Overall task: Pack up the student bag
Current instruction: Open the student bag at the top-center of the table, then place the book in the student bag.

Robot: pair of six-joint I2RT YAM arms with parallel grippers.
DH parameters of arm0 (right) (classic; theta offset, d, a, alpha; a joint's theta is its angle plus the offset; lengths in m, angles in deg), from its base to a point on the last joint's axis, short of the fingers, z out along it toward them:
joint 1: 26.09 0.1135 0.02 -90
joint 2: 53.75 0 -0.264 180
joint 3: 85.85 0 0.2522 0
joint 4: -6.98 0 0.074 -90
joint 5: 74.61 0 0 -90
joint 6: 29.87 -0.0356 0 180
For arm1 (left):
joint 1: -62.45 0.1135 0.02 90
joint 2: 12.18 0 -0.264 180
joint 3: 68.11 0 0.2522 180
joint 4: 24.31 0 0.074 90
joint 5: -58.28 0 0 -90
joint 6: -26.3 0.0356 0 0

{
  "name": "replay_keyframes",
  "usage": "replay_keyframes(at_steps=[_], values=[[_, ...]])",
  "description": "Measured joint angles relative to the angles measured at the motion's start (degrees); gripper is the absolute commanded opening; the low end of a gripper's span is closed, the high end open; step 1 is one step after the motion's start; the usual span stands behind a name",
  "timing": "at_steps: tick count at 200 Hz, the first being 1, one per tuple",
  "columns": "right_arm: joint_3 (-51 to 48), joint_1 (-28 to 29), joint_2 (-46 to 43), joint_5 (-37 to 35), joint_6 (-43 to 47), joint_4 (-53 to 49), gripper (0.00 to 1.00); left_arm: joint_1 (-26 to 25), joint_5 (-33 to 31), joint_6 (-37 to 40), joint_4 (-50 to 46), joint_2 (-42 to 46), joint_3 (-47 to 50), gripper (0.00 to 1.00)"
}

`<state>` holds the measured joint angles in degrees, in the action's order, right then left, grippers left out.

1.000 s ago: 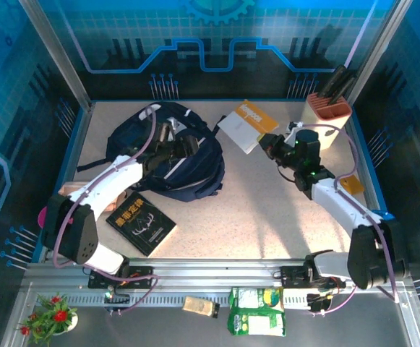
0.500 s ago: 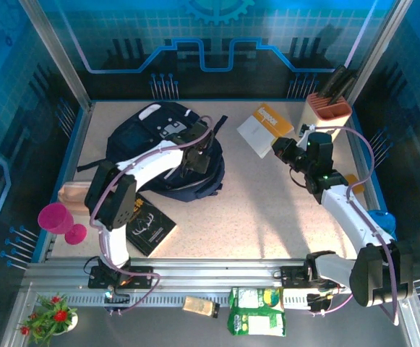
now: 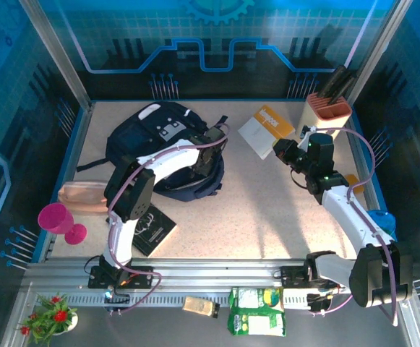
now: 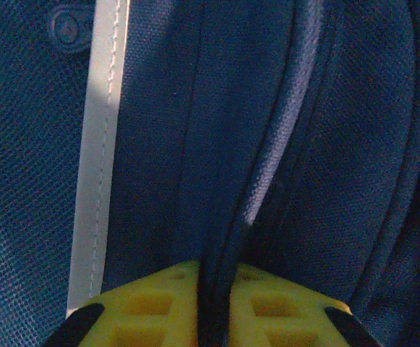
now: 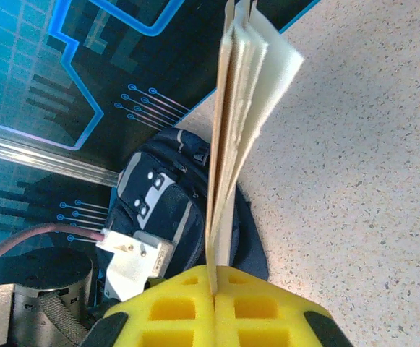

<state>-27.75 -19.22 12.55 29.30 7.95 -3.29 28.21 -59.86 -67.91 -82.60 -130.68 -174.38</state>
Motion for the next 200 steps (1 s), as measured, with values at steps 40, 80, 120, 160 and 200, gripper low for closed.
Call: replay_keyframes(at_steps=[40,80,120,160,200], values=[[-2.8,-0.7,-1.86,1.29,0.39,1.27,0.0,0.5,0.98,0.11,0.13,3.8,0.15,0.0],[-5.33,-0.94,-4.42,5.27,1.01,3.96,0.0,2.27,1.2,-0.22,3.72,12.66,2.58,0.0],[-7.17,0.37,-3.72,9.77,-1.84,9.01,0.0,4.68,1.6,-1.29,8.7,20.46,4.28,0.0],[-7.23,7.93,0.2,10.6,-5.38,13.7,0.0,5.44,3.87,-1.9,12.46,22.25,4.39,0.0],[-6.45,15.58,8.28,10.4,-9.03,18.58,0.0,5.6,7.56,-2.51,14.03,22.25,4.39,0.0]])
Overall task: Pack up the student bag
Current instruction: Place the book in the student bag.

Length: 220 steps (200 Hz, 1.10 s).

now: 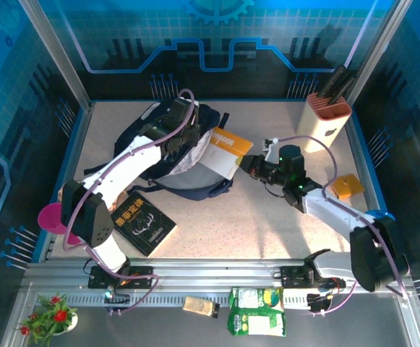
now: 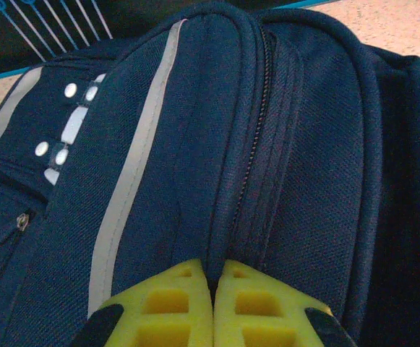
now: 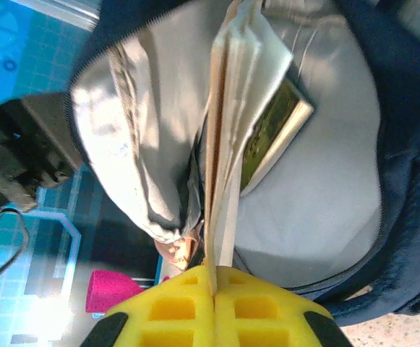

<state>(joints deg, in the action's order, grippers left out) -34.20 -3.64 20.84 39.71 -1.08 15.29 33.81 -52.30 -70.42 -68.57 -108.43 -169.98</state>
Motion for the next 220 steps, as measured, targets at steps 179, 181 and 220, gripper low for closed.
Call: replay_keyframes(at_steps=[179,181,220], values=[[36.06,12.79,45.7,-12.26,-11.96,2.12,0.29,1.99,10.71,-5.49,0.48,3.43,0.02,0.0],[36.04,12.81,45.72,-12.11,-11.78,1.97,0.31,2.05,10.84,-5.57,0.5,3.43,0.04,0.0],[28.63,11.19,41.64,-11.37,-11.1,4.24,0.49,3.45,12.94,-7.13,1.97,3.43,0.85,0.0]])
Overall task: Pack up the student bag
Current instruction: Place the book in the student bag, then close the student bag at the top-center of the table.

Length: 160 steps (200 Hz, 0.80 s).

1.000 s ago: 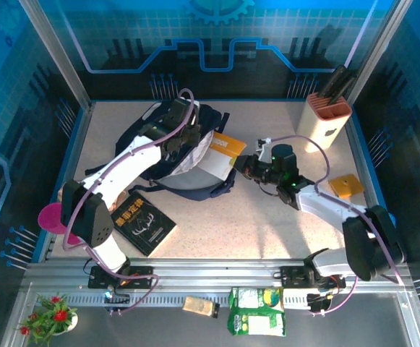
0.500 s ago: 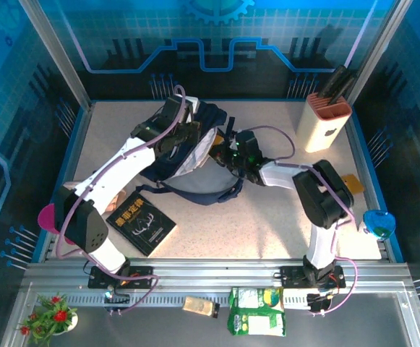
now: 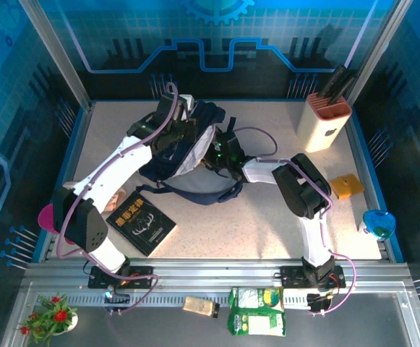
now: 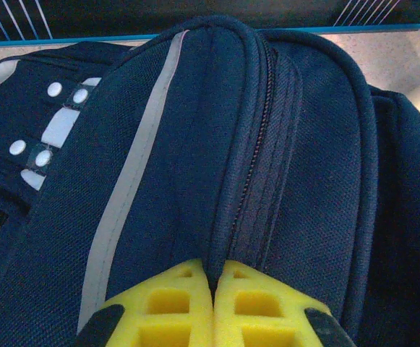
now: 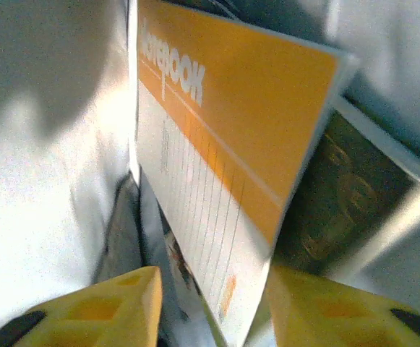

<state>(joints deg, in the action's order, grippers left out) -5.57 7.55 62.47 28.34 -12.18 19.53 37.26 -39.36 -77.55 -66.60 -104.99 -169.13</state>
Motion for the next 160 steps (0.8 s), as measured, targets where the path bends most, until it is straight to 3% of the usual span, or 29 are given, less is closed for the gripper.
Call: replay_keyframes(at_steps=[28,36,42,54,65,102,160], values=[[-12.31,-4.13,-11.98,0.52,2.19,0.2,0.56,0.39,2.34,-0.26,0.94,-0.02,1.57,0.0],[-15.17,-5.68,-15.82,0.26,2.95,0.11,0.58,0.39,3.37,-0.26,1.22,-0.13,2.14,0.05],[-17.18,-7.02,-18.86,-0.04,3.52,-0.22,0.59,0.39,4.02,-0.26,1.53,-0.28,2.6,0.1],[-20.37,-9.97,-24.61,-0.76,5.01,-1.62,0.62,0.39,5.33,-0.92,2.21,-0.96,3.65,0.34],[-21.99,-12.46,-28.65,-1.75,6.67,-3.78,0.65,0.39,6.25,-1.22,3.1,-1.57,4.7,0.48],[-21.31,-15.69,-34.49,-4.5,15.21,-14.49,0.72,0.94,6.19,-6.27,4.42,-2.05,10.4,0.77],[-14.27,-15.23,-31.76,-3.74,23.39,-22.1,0.75,5.55,-1.53,-16.96,2.23,0.63,24.92,0.9]])
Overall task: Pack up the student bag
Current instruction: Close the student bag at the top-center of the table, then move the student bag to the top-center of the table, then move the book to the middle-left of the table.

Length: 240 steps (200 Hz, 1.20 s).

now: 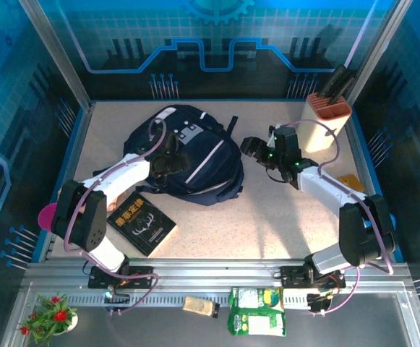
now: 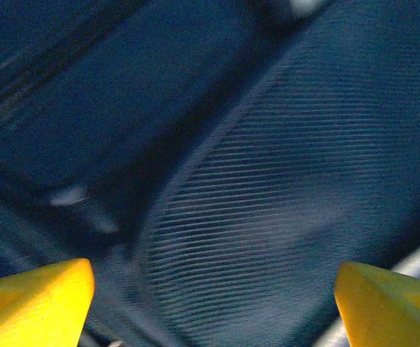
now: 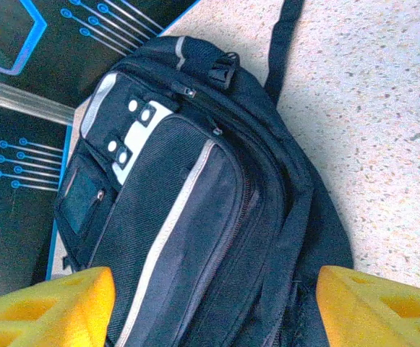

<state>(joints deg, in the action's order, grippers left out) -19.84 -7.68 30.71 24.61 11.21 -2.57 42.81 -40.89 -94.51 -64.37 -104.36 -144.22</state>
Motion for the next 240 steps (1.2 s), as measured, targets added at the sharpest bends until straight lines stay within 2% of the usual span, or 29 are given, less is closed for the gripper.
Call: replay_keyframes(at_steps=[38,68,109,129,143,178,219,240], values=[[0.81,1.29,3.04,1.31,0.37,-0.48,0.75,1.29,-1.97,-2.73,-0.39,-0.22,1.31,0.91],[0.81,1.57,3.91,1.79,0.37,-1.2,0.75,1.36,-0.96,-1.44,-0.48,-6.64,-2.84,0.91],[1.36,1.57,3.91,1.75,0.61,-1.55,0.75,1.9,3.61,4.35,0.09,-15.54,-14.05,0.92],[1.75,1.57,3.89,1.7,1.11,-1.95,0.76,1.9,6.67,6.23,2.05,-17.03,-17.31,0.99],[1.86,1.73,3.89,1.51,1.51,-2.45,0.76,1.86,8.2,6.86,2.75,-16.68,-17.88,0.99],[1.88,3.23,3.8,-0.07,3.37,-4.22,0.79,1.79,7.43,6.49,0.42,-9.64,-14.1,0.99],[4.07,4.81,3.8,-1.86,5.7,-6.49,0.81,2.16,2.49,3.15,-6.1,7.85,-0.5,0.99],[6.05,5.7,3.98,-2.6,6.64,-7.23,0.81,3.23,0.79,0.94,-8.2,13.29,6.64,0.99]])
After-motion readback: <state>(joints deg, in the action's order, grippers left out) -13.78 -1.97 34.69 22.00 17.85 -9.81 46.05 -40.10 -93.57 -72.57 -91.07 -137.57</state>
